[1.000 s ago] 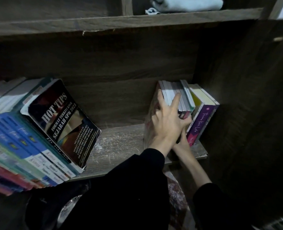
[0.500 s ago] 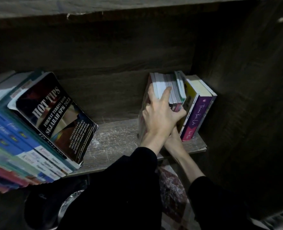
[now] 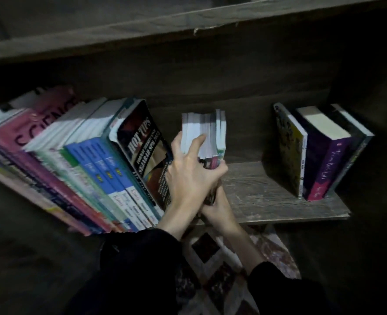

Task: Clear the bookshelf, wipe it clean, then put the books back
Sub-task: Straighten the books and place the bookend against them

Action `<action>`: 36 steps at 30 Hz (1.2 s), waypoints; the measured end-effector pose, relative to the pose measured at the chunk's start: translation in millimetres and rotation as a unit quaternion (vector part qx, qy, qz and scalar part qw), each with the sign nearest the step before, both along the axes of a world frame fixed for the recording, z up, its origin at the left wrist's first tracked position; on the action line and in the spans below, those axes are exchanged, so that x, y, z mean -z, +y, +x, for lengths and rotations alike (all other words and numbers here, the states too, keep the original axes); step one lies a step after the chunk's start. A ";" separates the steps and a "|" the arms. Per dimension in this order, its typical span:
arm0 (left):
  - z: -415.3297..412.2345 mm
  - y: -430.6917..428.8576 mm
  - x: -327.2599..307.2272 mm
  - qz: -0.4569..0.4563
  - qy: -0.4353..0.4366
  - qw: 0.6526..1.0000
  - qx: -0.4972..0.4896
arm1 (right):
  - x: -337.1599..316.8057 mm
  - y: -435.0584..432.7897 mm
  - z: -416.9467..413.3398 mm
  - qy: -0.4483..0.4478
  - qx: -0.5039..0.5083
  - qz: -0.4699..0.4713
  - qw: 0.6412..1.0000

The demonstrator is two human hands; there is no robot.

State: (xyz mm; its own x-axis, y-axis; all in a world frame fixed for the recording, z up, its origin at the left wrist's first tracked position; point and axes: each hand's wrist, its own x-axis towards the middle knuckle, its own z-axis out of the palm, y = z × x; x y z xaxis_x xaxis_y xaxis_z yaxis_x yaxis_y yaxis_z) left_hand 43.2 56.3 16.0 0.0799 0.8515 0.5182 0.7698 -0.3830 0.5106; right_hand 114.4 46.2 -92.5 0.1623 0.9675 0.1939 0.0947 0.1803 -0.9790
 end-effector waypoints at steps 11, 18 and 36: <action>-82.3 16.7 24.4 0.160 0.232 0.959 -0.026 | 5.1 15.6 -28.4 -0.232 0.012 -0.032 0.972; -107.7 27.1 34.5 0.161 0.329 0.929 -0.063 | 14.7 20.2 -7.9 -0.364 -0.023 -0.022 0.931; -109.4 35.1 46.0 0.165 0.301 0.933 -0.107 | 11.8 35.1 -21.0 -0.390 0.027 -0.072 0.918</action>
State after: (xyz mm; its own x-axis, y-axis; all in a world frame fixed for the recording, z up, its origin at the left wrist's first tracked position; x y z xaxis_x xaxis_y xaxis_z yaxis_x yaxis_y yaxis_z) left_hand -66.2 91.3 -30.0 0.2864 0.6839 0.6710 0.9563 -0.2466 -0.1569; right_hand 93.3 81.3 -104.3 0.0774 0.9869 0.1416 0.7813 0.0282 -0.6235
